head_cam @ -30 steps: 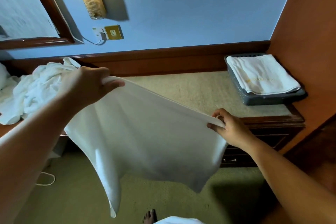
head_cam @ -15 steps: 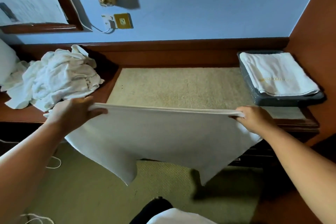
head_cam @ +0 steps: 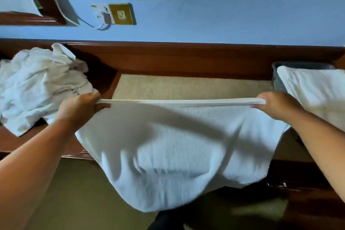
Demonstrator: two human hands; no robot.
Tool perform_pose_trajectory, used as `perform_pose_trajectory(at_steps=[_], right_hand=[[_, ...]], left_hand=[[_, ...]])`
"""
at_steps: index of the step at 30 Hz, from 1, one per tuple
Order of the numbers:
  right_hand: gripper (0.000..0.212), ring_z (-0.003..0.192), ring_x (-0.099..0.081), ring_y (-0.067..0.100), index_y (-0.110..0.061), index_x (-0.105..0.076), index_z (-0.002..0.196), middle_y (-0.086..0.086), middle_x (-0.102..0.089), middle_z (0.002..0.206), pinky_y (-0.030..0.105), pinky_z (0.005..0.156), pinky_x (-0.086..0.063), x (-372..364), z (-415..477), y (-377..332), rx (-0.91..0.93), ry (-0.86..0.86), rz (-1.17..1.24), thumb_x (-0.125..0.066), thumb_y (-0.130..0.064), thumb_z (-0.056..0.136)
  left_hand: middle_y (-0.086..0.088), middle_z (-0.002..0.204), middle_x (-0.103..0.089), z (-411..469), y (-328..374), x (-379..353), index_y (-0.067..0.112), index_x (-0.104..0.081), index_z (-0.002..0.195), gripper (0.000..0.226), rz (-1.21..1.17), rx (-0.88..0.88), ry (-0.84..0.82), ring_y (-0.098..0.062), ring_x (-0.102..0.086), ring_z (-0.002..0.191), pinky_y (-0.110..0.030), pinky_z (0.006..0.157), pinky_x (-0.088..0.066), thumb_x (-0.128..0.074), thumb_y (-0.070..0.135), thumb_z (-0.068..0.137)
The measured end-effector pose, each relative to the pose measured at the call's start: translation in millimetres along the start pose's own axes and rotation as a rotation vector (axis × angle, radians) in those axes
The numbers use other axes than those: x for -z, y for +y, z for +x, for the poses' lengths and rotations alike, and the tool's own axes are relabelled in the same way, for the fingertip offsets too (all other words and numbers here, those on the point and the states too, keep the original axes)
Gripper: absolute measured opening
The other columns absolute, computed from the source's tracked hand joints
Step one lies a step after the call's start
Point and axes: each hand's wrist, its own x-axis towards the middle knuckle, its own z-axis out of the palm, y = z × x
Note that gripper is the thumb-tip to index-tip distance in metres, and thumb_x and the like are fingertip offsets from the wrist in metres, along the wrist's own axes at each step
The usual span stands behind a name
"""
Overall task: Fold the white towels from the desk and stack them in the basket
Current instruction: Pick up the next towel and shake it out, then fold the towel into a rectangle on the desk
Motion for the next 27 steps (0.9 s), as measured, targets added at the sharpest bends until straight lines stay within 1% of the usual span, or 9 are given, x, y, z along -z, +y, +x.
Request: perform_pose_trajectory(at_steps=[3, 6, 12, 16, 18, 20, 23, 25, 27], right_hand=[[0.031, 0.066, -0.053, 0.018, -0.023, -0.06, 0.083, -0.002, -0.057, 0.072, 0.03, 0.052, -0.034, 18.4, 65.7, -11.0, -0.024, -0.037, -0.077, -0.064, -0.053, 0.091], [0.032, 0.077, -0.054, 0.023, -0.025, -0.056, 0.088, -0.003, -0.054, 0.077, 0.033, 0.064, -0.038, 21.6, 131.5, -20.0, -0.04, -0.058, -0.162, -0.059, -0.057, 0.093], [0.031, 0.074, -0.06, 0.021, -0.028, -0.06, 0.086, 0.0, -0.061, 0.081, 0.036, 0.067, -0.052, 10.1, 233.2, -31.3, -0.09, -0.249, -0.311, -0.061, -0.058, 0.091], [0.025, 0.077, -0.059, 0.027, -0.02, -0.064, 0.102, 0.006, -0.059, 0.089, 0.038, 0.069, -0.052, -14.4, 291.3, -29.0, -0.185, -0.134, -0.35, -0.061, -0.044, 0.094], [0.038, 0.098, -0.058, 0.039, -0.011, -0.056, 0.126, 0.018, -0.055, 0.113, 0.048, 0.088, -0.049, -43.1, 306.4, -35.6, -0.267, 0.039, -0.427, -0.063, -0.025, 0.092], [0.067, 0.125, -0.045, 0.046, -0.01, -0.04, 0.146, 0.025, -0.044, 0.137, 0.059, 0.11, -0.03, -85.9, 307.3, -57.3, -0.312, 0.078, -0.426, -0.065, -0.021, 0.086], [0.076, 0.149, -0.018, 0.04, -0.017, -0.026, 0.157, 0.02, -0.024, 0.16, 0.065, 0.117, -0.012, -167.1, 285.5, -97.7, -0.225, -0.091, -0.159, -0.056, -0.043, 0.093], [0.073, 0.154, -0.003, 0.035, -0.027, -0.01, 0.16, 0.011, -0.002, 0.168, 0.067, 0.118, -0.01, -209.9, 273.1, -112.4, -0.239, -0.21, -0.057, -0.03, -0.058, 0.097], [0.072, 0.154, 0.007, 0.031, -0.034, 0.001, 0.159, 0.005, 0.01, 0.168, 0.069, 0.117, -0.005, -232.9, 270.7, -108.6, -0.287, -0.187, -0.031, -0.018, -0.063, 0.097]], left_hand=[[-0.008, 0.059, -0.051, 74.3, -20.7, -24.5, 0.011, -0.055, 0.076, 0.043, 0.014, 0.002, -0.067, -0.039, -0.059, 0.05, -0.039, 0.046, -0.044, -0.066, 0.052, 0.084], [0.002, 0.066, -0.038, 148.1, -39.2, -55.9, 0.012, -0.052, 0.077, 0.045, 0.024, -0.062, -0.142, -0.037, -0.059, 0.054, -0.039, 0.046, -0.046, -0.058, 0.056, 0.087], [-0.009, 0.092, -0.064, 251.3, -55.0, -125.7, 0.015, -0.059, 0.099, 0.049, 0.067, -0.089, -0.326, -0.038, -0.068, 0.083, -0.037, 0.058, -0.041, -0.042, 0.061, 0.096], [-0.014, 0.106, -0.066, 309.6, -47.7, -172.5, 0.012, -0.062, 0.118, 0.036, 0.102, -0.021, -0.359, -0.04, -0.064, 0.095, -0.042, 0.068, -0.046, -0.045, 0.041, 0.103], [-0.022, 0.112, -0.06, 321.6, -33.3, -197.8, 0.005, -0.061, 0.121, 0.028, 0.146, 0.045, -0.267, -0.043, -0.055, 0.103, -0.05, 0.084, -0.045, -0.055, 0.016, 0.096], [-0.03, 0.128, -0.05, 313.3, -4.7, -228.1, -0.001, -0.052, 0.133, 0.046, 0.043, 0.108, -0.28, -0.046, -0.045, 0.112, -0.057, 0.096, -0.038, -0.06, 0.006, 0.088], [-0.019, 0.164, -0.019, 265.1, 54.6, -276.8, 0.016, -0.025, 0.157, 0.067, -0.284, 0.215, -0.53, -0.044, -0.026, 0.143, -0.06, 0.114, -0.023, -0.05, 0.039, 0.099], [-0.005, 0.169, 0.007, 239.6, 77.8, -305.2, 0.034, 0.0, 0.16, 0.074, -0.348, 0.32, -0.644, -0.036, -0.001, 0.154, -0.059, 0.122, -0.008, -0.031, 0.061, 0.099], [-0.001, 0.168, 0.017, 230.4, 84.3, -319.8, 0.041, 0.01, 0.158, 0.075, -0.328, 0.369, -0.603, -0.031, 0.01, 0.155, -0.057, 0.123, 0.001, -0.022, 0.067, 0.096]])
